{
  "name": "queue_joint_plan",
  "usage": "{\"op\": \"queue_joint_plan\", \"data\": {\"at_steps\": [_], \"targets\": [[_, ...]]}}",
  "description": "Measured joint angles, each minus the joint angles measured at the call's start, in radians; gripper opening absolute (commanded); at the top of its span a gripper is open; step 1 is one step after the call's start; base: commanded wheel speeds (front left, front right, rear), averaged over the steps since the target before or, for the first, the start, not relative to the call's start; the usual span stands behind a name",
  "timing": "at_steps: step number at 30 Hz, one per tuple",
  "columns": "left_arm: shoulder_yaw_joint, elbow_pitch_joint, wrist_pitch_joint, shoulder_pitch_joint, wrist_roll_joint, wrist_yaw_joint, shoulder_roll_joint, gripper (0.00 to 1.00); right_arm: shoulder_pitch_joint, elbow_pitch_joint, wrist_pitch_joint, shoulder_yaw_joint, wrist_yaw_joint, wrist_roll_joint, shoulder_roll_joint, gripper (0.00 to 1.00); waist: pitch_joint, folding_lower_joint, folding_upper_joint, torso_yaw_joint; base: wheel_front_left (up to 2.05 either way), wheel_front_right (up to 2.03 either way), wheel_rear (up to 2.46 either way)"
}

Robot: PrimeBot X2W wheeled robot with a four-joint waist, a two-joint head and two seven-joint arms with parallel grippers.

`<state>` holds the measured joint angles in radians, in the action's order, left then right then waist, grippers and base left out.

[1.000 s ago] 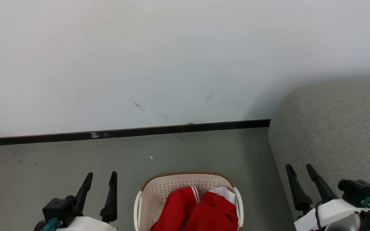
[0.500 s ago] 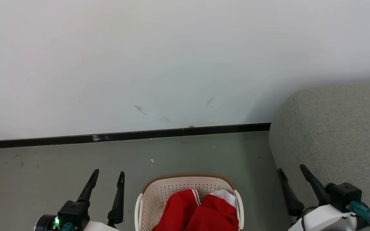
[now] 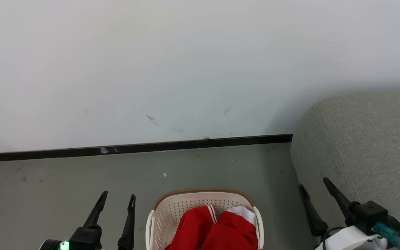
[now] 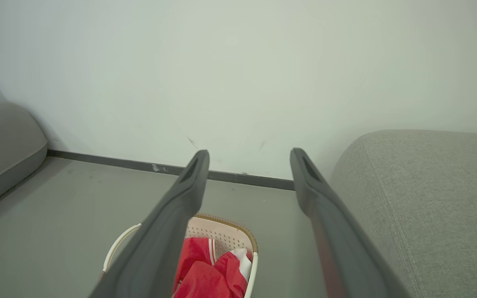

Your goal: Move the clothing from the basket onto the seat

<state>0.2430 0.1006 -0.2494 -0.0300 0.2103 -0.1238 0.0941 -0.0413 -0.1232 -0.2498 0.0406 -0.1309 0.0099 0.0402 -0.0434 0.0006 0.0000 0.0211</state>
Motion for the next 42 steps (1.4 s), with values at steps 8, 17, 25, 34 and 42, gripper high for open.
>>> {"op": "queue_joint_plan", "data": {"at_steps": [8, 17, 25, 34, 42], "targets": [[-0.016, 0.009, 0.000, 0.000, 0.020, 0.000, -0.005, 1.00, 0.001, 0.017, -0.001, -0.027, 0.000, 0.044, 0.000, 1.00, 0.003, -0.0001, 0.0000, -0.001, 0.00, 0.00, 0.00], [-0.043, 0.024, 0.000, 0.001, 0.044, -0.002, -0.015, 1.00, 0.001, 0.017, -0.001, -0.030, 0.000, 0.061, 0.000, 1.00, 0.008, -0.0001, 0.0000, -0.004, 0.00, 0.00, 0.00], [-0.052, 0.036, 0.000, 0.001, 0.044, -0.002, -0.019, 1.00, 0.001, 0.017, -0.001, -0.030, 0.000, 0.061, 0.000, 1.00, 0.013, -0.0002, 0.0000, -0.003, 0.00, 0.00, 0.00], [-0.062, 0.039, 0.000, 0.002, 0.044, -0.002, -0.019, 1.00, 0.001, 0.020, -0.001, -0.030, 0.000, 0.061, 0.000, 1.00, 0.020, -0.0002, 0.0000, 0.000, 0.00, 0.00, 0.00], [-0.068, 0.043, 0.000, 0.003, 0.044, -0.001, -0.020, 1.00, 0.001, 0.028, -0.001, -0.024, 0.000, 0.061, 0.000, 1.00, 0.033, -0.0002, 0.0000, 0.002, 0.00, 0.00, 0.00]]}}
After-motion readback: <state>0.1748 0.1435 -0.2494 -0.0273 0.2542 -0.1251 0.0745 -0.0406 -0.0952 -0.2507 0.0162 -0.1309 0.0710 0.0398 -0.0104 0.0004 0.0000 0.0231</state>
